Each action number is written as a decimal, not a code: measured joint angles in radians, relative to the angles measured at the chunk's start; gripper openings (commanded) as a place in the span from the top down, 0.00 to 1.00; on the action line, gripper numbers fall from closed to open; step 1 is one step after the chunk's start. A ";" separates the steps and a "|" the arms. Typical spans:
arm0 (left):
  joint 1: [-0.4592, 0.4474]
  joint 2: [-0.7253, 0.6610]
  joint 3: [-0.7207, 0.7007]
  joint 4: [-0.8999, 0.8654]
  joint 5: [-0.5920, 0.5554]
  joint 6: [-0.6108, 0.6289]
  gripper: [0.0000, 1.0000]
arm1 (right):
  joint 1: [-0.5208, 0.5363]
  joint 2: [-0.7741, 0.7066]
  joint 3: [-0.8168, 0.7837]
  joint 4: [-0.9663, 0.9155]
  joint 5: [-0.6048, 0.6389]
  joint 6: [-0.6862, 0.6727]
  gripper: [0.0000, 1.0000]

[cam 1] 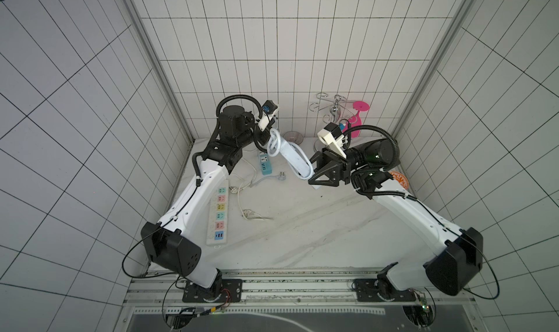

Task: Wrap the cord around the power strip
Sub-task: Wrap the power cord around the power strip.

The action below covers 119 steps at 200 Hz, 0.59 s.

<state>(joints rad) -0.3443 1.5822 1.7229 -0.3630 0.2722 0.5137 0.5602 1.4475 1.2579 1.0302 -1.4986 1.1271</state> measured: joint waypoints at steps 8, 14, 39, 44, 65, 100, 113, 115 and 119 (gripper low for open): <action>0.003 0.007 0.026 -0.029 -0.033 0.019 1.00 | 0.003 0.024 -0.026 0.056 0.002 0.044 1.00; 0.006 0.008 0.034 -0.048 -0.059 0.033 1.00 | 0.005 0.041 -0.045 0.101 0.000 0.076 1.00; 0.019 0.006 0.032 -0.093 -0.147 0.084 1.00 | 0.006 0.109 -0.106 0.245 -0.004 0.177 1.00; 0.021 0.006 0.027 -0.099 -0.165 0.093 1.00 | 0.007 0.121 -0.113 0.261 -0.004 0.189 1.00; 0.024 0.006 0.009 -0.118 -0.227 0.137 1.00 | 0.011 0.158 -0.129 0.312 -0.005 0.237 1.00; 0.024 0.006 -0.008 -0.130 -0.284 0.196 1.00 | 0.011 0.196 -0.165 0.417 -0.004 0.327 1.00; 0.024 0.006 -0.016 -0.129 -0.302 0.219 1.00 | 0.014 0.225 -0.186 0.460 -0.005 0.372 1.00; 0.024 0.006 -0.019 -0.129 -0.305 0.223 1.00 | 0.015 0.229 -0.189 0.466 -0.005 0.378 1.00; 0.022 0.005 -0.025 -0.127 -0.310 0.235 1.00 | 0.018 0.243 -0.195 0.476 -0.005 0.391 1.00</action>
<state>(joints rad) -0.3222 1.5867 1.6981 -0.4904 -0.0376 0.7486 0.5777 1.6909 1.0634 1.5066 -1.5040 1.5185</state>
